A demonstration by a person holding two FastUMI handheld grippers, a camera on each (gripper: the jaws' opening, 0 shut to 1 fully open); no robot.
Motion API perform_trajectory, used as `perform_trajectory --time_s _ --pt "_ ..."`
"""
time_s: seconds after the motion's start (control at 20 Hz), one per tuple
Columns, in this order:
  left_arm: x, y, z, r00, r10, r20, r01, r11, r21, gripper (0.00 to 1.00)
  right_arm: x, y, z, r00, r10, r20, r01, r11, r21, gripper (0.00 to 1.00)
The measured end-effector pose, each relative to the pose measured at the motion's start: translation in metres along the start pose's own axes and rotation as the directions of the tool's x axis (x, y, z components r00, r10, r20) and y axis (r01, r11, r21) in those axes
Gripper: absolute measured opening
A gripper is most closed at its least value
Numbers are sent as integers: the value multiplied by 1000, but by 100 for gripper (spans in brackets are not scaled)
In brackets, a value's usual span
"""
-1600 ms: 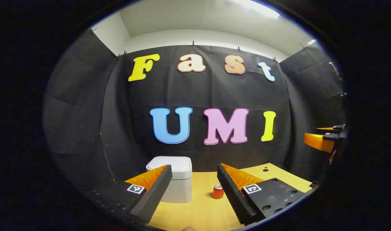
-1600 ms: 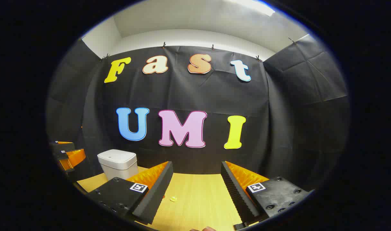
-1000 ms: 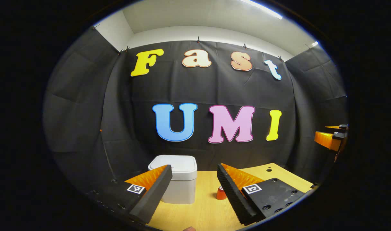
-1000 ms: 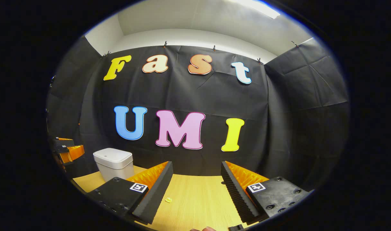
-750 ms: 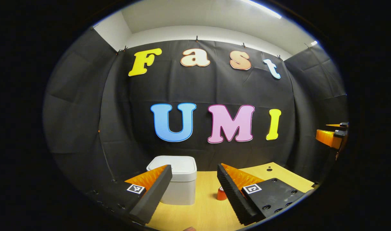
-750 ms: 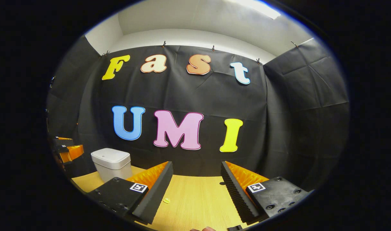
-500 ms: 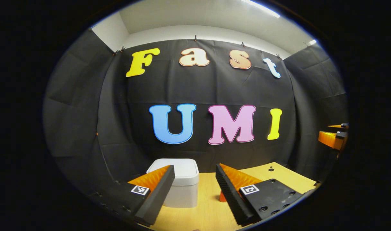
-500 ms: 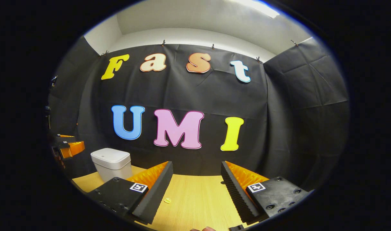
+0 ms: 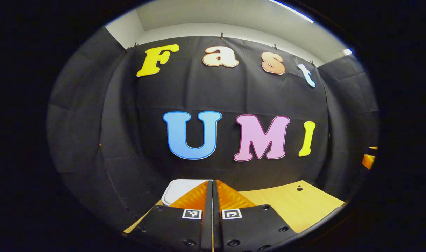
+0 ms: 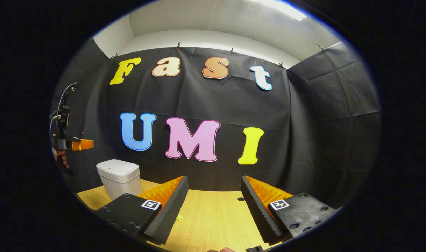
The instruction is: Press the lid of the desktop garbage bin to open it, pick up the crumpled paper on the desktop and throw it into the bin, then pick up the pop can on the desktop and drop it into the bin, and finally close the garbage bin lid.
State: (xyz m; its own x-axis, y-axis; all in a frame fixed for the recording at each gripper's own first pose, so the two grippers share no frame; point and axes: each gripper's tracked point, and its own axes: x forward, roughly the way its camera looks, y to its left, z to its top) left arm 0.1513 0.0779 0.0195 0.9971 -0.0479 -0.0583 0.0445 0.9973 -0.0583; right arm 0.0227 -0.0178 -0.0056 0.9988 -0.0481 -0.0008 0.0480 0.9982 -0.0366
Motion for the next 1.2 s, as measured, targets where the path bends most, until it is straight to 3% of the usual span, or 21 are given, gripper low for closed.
perform_trajectory --time_s 0.15,0.25,0.45,0.55,0.75,0.8,0.85,1.0,1.2 --pt "41 18 -4 999 -14 -44 13 999 -35 7 -2 -9 5 1000 -19 11 19 1000 0 96" --pt "69 27 -30 987 -25 -156 20 999 -33 7 -3 -12 7 1000 -25 16 25 1000 -4 96" --pt "111 48 -81 944 8 -330 -3 1000 18 7 -7 -20 3 999 -37 12 37 999 -6 96" --pt "119 44 -99 925 -21 -380 29 1000 13 6 -11 -25 1 999 -48 6 48 999 -11 96" --pt "119 54 -147 854 2 -521 16 999 30 6 -14 -32 -7 998 -65 -21 65 998 -2 96" --pt "127 55 -144 877 2 -480 26 998 52 3 -14 -34 -8 997 -68 -24 68 998 1 96" --pt "123 55 -146 870 4 -493 32 997 64 7 -13 -35 -7 997 -71 -24 71 997 -1 96" --pt "121 55 -149 854 23 -519 -9 1000 29 7 -13 -32 -10 997 -67 -27 66 998 -2 96" --pt "123 59 -137 877 46 -478 -23 998 54 7 -10 -22 -13 998 -39 -44 39 999 3 96"
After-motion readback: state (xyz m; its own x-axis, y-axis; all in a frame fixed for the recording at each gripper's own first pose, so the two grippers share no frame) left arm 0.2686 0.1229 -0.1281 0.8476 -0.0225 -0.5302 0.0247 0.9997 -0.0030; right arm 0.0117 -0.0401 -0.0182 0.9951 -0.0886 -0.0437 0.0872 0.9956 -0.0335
